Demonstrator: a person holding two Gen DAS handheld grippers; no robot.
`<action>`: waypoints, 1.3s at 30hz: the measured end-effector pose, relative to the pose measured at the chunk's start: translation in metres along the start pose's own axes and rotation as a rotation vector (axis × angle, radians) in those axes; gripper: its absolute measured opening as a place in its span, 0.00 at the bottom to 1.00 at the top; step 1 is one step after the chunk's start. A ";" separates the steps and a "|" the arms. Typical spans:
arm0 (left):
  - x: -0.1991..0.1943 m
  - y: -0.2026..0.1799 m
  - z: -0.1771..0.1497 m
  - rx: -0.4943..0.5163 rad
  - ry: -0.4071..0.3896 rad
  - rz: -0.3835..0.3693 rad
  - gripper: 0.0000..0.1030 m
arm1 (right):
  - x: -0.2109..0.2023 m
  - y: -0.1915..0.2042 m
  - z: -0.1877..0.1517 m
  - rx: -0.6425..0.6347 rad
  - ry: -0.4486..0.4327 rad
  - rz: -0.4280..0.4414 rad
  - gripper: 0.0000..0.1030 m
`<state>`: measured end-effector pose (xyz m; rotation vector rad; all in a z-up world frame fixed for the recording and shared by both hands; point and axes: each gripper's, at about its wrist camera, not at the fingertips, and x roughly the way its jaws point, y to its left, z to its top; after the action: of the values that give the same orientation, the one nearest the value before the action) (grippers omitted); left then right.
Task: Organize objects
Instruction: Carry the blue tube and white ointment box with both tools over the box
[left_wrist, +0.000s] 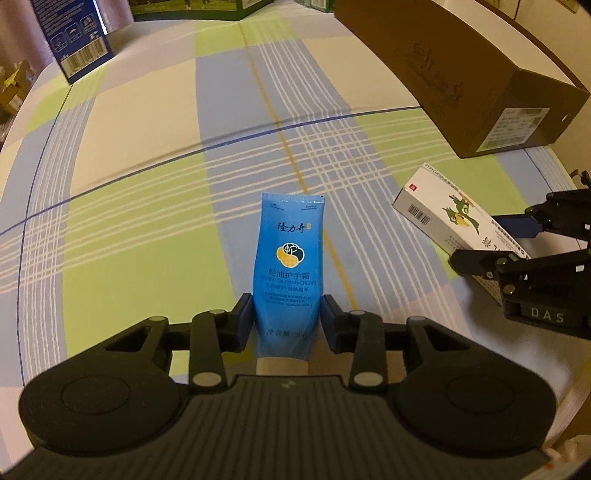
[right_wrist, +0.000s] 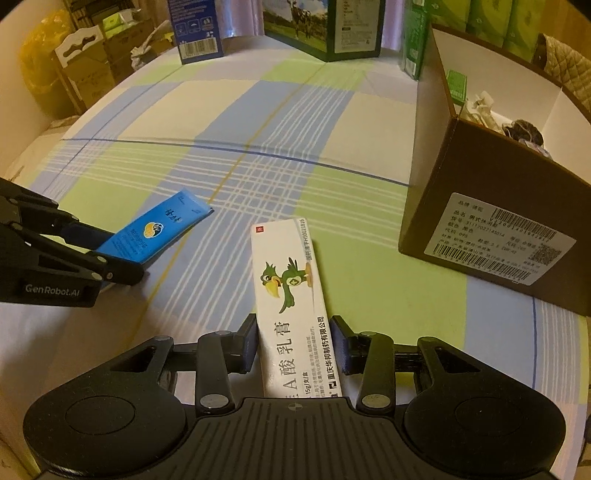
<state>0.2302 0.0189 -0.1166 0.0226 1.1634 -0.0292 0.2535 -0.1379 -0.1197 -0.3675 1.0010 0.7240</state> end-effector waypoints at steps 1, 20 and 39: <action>0.000 0.000 0.000 -0.005 0.003 0.002 0.33 | 0.000 0.000 0.000 0.003 0.000 0.001 0.36; -0.004 -0.007 -0.007 0.016 0.020 0.002 0.33 | -0.010 0.000 -0.006 0.024 -0.011 0.014 0.36; -0.045 -0.010 0.013 -0.007 -0.076 -0.004 0.32 | -0.044 -0.006 -0.002 0.048 -0.069 0.049 0.34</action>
<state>0.2242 0.0090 -0.0696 0.0134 1.0876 -0.0294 0.2415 -0.1596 -0.0829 -0.2749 0.9629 0.7510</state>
